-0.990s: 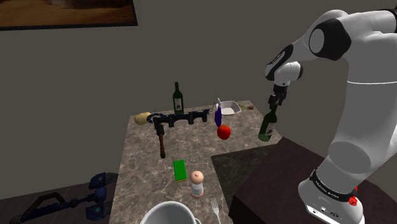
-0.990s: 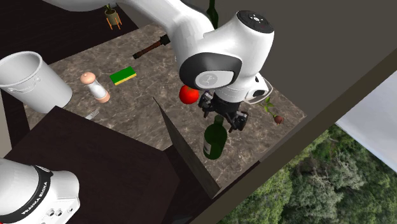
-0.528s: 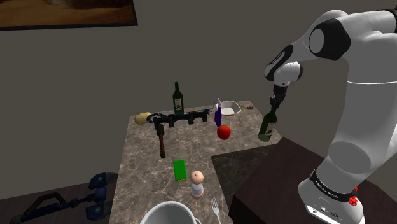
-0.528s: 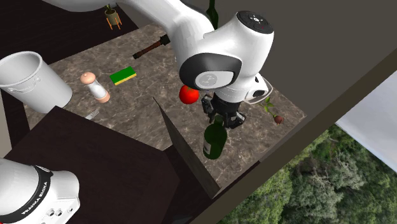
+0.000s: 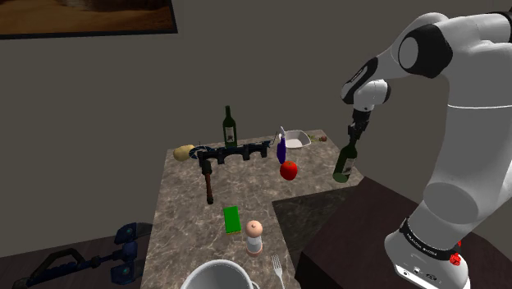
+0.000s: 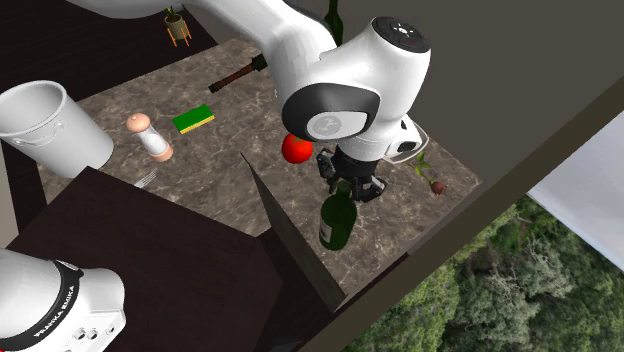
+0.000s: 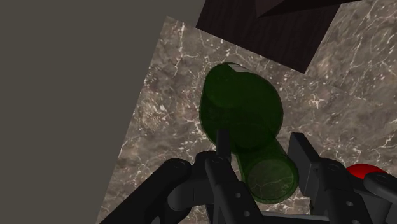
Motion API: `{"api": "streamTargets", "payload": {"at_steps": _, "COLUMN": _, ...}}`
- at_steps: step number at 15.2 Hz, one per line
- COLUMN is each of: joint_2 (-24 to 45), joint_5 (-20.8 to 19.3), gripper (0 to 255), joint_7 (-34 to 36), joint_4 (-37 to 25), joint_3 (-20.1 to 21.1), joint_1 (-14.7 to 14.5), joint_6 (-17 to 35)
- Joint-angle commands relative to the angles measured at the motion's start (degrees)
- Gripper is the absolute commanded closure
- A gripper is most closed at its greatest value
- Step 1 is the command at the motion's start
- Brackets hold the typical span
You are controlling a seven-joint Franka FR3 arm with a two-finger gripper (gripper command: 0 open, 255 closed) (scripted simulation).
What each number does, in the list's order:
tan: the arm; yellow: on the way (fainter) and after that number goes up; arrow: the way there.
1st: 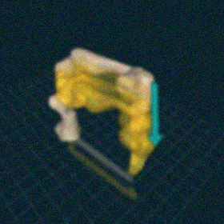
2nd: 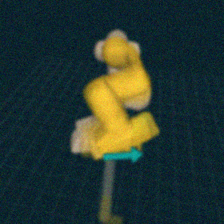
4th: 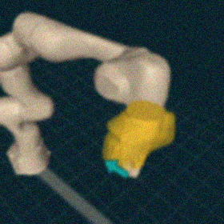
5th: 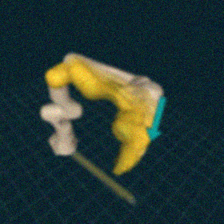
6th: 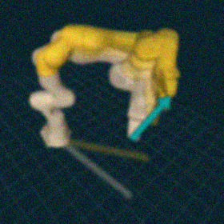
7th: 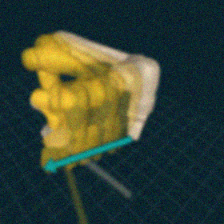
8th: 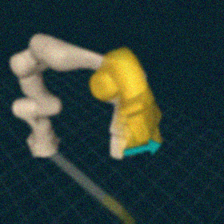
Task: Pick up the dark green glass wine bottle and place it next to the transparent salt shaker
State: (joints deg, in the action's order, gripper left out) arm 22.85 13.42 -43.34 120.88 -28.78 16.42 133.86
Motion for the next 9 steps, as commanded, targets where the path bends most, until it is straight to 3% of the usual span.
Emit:
{"api": "streamTargets", "payload": {"at_steps": 1, "joint_2": -0.6, "joint_5": -0.4, "gripper": 255, "joint_7": 0.3, "joint_4": 0.0, "joint_3": -0.2, "joint_1": -0.2, "joint_6": -0.6}}
{"api": "streamTargets", "payload": {"at_steps": 9, "joint_2": -5.3, "joint_5": -3.7, "gripper": 255, "joint_7": 2.3, "joint_4": -0.8, "joint_3": -2.0, "joint_1": -1.5, "joint_6": -5.4}}
